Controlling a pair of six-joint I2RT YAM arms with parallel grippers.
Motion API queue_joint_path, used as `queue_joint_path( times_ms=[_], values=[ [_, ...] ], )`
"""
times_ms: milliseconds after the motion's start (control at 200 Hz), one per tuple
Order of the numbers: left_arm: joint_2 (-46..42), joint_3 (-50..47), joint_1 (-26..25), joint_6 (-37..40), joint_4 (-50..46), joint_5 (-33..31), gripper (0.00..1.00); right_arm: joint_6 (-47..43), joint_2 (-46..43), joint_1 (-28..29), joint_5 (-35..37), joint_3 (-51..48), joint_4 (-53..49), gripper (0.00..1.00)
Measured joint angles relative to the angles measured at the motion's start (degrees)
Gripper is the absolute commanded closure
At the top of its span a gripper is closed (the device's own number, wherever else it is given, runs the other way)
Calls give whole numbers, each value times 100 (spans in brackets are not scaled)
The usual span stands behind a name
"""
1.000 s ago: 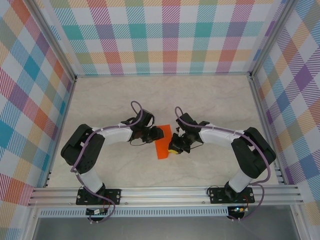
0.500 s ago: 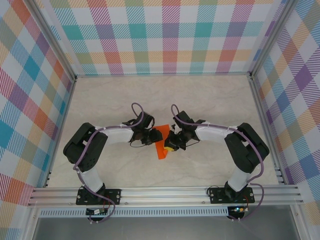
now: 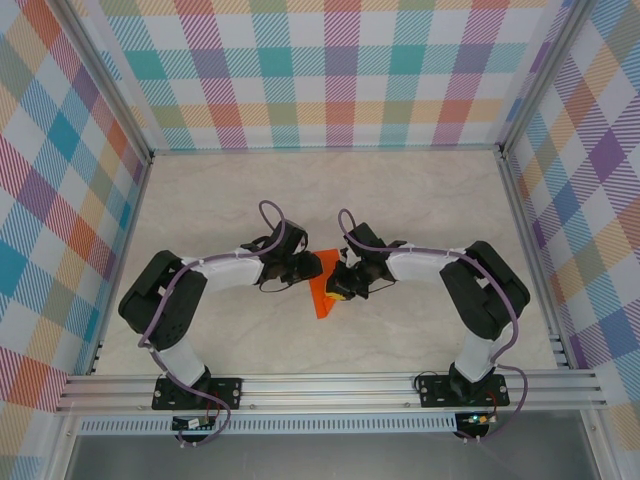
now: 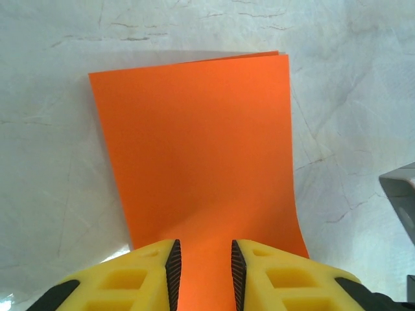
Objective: Fold a paper plane with a square sheet of paper (pick it up from the middle)
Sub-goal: Third fold the triangle at the center of the table.
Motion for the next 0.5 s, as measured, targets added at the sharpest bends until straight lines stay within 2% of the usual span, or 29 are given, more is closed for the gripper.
queue_joint_path(
  times_ms=[500],
  values=[
    [337, 101, 0, -9, 13, -20, 73, -24, 275, 0, 22, 46, 492, 91]
  ],
)
